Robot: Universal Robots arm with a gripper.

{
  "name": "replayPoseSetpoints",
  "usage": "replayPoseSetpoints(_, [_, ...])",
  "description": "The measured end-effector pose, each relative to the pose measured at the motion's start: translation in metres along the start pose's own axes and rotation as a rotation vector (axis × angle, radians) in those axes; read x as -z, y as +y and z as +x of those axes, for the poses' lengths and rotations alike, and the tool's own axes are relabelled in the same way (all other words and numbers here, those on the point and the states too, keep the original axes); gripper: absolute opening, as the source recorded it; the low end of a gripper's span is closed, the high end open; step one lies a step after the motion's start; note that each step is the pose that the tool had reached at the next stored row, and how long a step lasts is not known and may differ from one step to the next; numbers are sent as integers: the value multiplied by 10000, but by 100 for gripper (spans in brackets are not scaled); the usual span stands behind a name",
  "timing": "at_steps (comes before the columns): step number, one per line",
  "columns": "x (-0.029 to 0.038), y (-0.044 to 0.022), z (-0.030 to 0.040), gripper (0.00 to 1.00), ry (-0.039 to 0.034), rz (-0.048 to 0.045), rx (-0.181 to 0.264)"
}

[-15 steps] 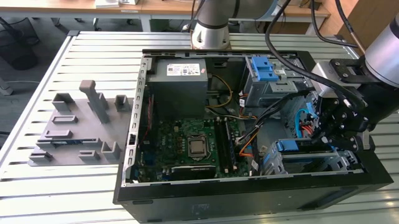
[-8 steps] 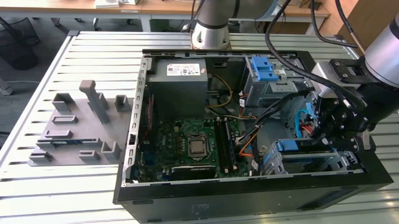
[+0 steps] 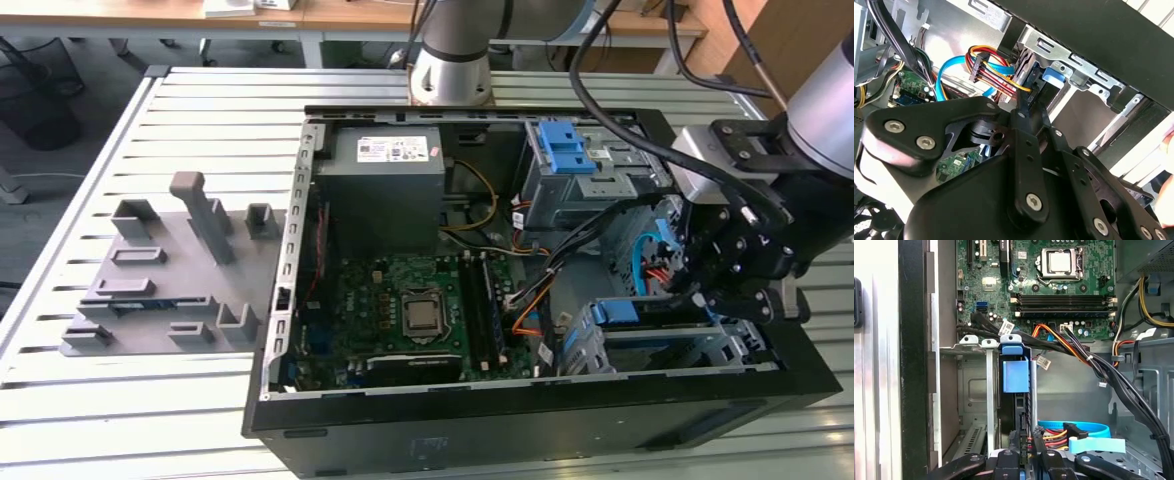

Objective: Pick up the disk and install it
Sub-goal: 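Insert the first disk wire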

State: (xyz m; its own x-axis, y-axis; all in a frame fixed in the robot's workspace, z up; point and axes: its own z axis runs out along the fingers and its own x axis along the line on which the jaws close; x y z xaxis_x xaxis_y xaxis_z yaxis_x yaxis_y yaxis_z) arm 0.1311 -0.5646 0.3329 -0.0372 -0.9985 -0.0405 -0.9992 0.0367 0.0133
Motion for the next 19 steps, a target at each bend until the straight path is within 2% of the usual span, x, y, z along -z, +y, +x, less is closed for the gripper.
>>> replayPoseSetpoints(4, [9, 0, 0, 23, 3, 0, 0])
replayPoseSetpoints(6, [10, 0, 0, 11, 0, 0, 0])
replayPoseSetpoints(19, [52, 1, -3, 11, -2, 0, 0])
